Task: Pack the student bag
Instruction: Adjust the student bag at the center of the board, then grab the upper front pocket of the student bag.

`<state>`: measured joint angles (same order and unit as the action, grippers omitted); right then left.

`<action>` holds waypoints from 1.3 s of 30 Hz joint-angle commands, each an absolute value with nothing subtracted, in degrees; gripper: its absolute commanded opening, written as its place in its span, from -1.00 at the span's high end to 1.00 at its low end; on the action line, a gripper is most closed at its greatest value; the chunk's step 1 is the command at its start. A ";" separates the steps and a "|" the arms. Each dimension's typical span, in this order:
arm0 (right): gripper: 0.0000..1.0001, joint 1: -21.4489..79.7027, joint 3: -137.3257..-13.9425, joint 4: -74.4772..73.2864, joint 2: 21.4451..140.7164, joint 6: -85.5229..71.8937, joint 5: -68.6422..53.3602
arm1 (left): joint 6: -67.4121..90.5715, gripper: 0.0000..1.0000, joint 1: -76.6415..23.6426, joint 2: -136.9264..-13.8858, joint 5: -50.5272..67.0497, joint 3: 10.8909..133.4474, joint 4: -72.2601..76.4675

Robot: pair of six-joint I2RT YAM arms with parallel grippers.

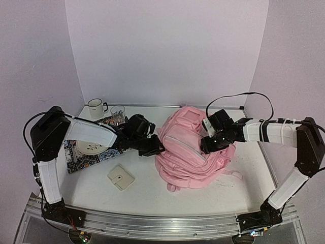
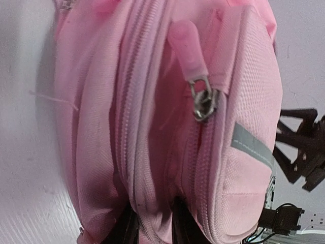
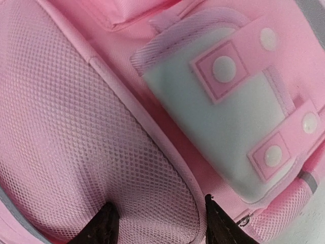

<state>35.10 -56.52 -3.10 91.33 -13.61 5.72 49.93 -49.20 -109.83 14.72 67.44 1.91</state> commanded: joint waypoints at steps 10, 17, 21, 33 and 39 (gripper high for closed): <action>-0.21 36.51 -65.35 3.83 90.93 -4.54 -3.71 | 39.78 0.49 -53.08 -94.68 10.86 59.83 -1.21; -0.28 36.51 -62.99 2.81 89.28 -10.83 -5.56 | 25.41 0.44 -47.99 -92.13 10.50 61.06 -1.99; -0.36 35.97 -60.81 2.36 88.66 -13.90 -2.45 | 17.77 0.39 -46.28 -91.91 11.82 62.65 -3.65; -0.40 31.39 -57.34 4.04 91.25 -23.20 -6.91 | 5.80 -0.03 -41.81 -96.08 11.33 67.24 -4.84; -0.40 30.87 -57.22 5.81 92.03 -23.44 -10.84 | 2.46 -0.09 -38.40 -101.49 21.16 73.51 -4.43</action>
